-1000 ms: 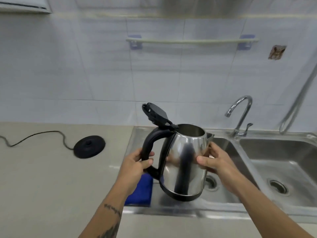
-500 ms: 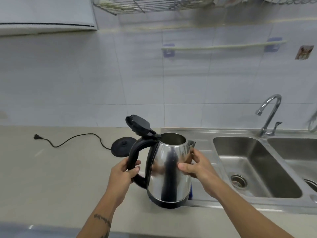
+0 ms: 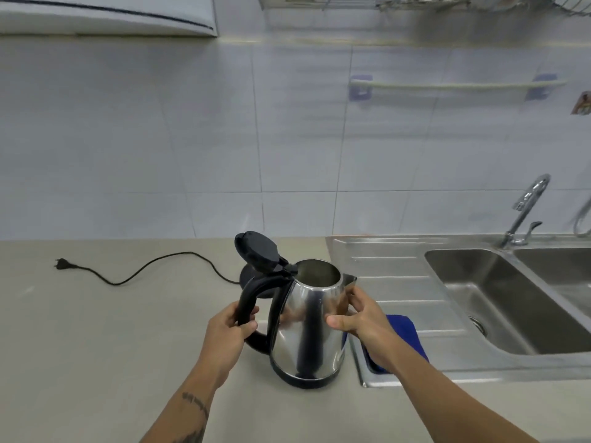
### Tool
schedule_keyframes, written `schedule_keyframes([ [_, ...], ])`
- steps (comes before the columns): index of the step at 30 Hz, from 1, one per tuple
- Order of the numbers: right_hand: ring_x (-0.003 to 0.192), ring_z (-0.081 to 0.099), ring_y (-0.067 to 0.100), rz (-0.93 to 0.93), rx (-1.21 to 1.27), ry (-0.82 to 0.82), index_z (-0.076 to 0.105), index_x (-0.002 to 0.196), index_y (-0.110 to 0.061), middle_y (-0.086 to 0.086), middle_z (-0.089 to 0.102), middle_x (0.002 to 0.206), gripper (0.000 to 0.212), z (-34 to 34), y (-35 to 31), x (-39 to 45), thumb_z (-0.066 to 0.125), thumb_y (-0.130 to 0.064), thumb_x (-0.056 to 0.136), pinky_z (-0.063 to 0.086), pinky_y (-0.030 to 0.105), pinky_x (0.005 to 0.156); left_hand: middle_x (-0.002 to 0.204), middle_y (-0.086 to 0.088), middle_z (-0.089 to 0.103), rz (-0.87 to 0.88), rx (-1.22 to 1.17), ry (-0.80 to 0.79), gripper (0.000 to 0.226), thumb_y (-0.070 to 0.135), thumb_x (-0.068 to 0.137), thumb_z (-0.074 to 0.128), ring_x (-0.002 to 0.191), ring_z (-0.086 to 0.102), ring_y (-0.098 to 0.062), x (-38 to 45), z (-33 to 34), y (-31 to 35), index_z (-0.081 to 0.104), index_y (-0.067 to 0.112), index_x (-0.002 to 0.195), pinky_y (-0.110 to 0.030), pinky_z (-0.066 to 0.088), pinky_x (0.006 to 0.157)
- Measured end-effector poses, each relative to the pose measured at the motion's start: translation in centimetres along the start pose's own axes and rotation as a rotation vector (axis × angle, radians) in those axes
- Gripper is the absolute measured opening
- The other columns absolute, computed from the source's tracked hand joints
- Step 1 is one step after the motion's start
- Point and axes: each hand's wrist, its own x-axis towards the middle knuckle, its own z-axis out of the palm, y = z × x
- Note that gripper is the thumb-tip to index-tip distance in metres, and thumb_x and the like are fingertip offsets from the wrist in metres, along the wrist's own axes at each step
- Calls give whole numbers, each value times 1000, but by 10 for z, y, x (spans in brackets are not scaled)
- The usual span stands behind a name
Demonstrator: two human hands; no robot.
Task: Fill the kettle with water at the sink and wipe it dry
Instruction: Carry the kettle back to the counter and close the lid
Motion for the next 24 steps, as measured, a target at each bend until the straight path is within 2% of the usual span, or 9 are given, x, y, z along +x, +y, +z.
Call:
schedule_keyframes([
  [2, 116, 68, 32, 14, -28, 7, 59, 118, -12, 14, 69, 122, 55, 9, 1, 4, 83, 5, 72, 59, 38, 94, 103, 2, 75, -12, 2, 6, 34, -7, 86, 64, 102, 68, -17, 9, -6, -5, 73, 21, 103, -46, 50, 102],
  [5, 111, 70, 25, 26, -64, 27, 59, 117, -12, 11, 71, 119, 54, 20, 1, 7, 83, 6, 72, 58, 28, 84, 104, 5, 75, -30, 3, 10, 36, -9, 86, 63, 102, 67, -18, 17, -12, -15, 72, 22, 103, -47, 51, 101],
  [8, 102, 72, 14, 20, -71, 37, 60, 118, -14, 8, 74, 113, 57, 27, 1, 10, 82, 10, 71, 56, 24, 80, 105, 6, 74, -33, 24, 12, 37, -9, 85, 63, 102, 67, -19, 24, -16, -21, 71, 20, 106, -48, 51, 101],
  [13, 88, 71, -4, 20, -104, 39, 60, 118, -17, -12, 76, 90, 60, 36, 2, 15, 82, 11, 70, 52, 23, 83, 103, 4, 74, -32, 27, 33, 39, -10, 83, 64, 102, 67, -19, 35, -22, -26, 73, 23, 102, -47, 50, 102],
  [16, 93, 70, 1, 20, -120, 37, 59, 120, -16, -13, 76, 88, 63, 38, 5, 18, 82, 12, 68, 50, 23, 85, 102, 5, 73, -34, 26, 37, 38, -10, 83, 64, 104, 67, -18, 35, -24, -28, 72, 21, 104, -46, 49, 104],
  [18, 103, 67, 5, 17, -122, 31, 60, 120, -19, -12, 77, 90, 65, 40, 5, 20, 82, 12, 68, 50, 26, 90, 102, 3, 73, -27, 32, 41, 38, -10, 84, 63, 105, 66, -18, 35, -26, -28, 71, 19, 107, -44, 49, 105],
  [21, 115, 65, 12, 9, -110, 19, 61, 122, -25, -7, 74, 111, 71, 41, 5, 24, 84, 11, 66, 52, 33, 98, 102, 4, 73, -22, 48, 36, 38, -9, 84, 64, 105, 66, -18, 39, -28, -30, 72, 23, 104, -44, 49, 104],
  [24, 117, 62, 12, 8, -110, -3, 59, 121, -29, -4, 68, 123, 71, 44, 4, 24, 83, 11, 68, 52, 25, 87, 100, 5, 73, -21, 80, 26, 38, -6, 84, 64, 104, 66, -19, 41, -31, -29, 71, 29, 98, -43, 50, 102],
])
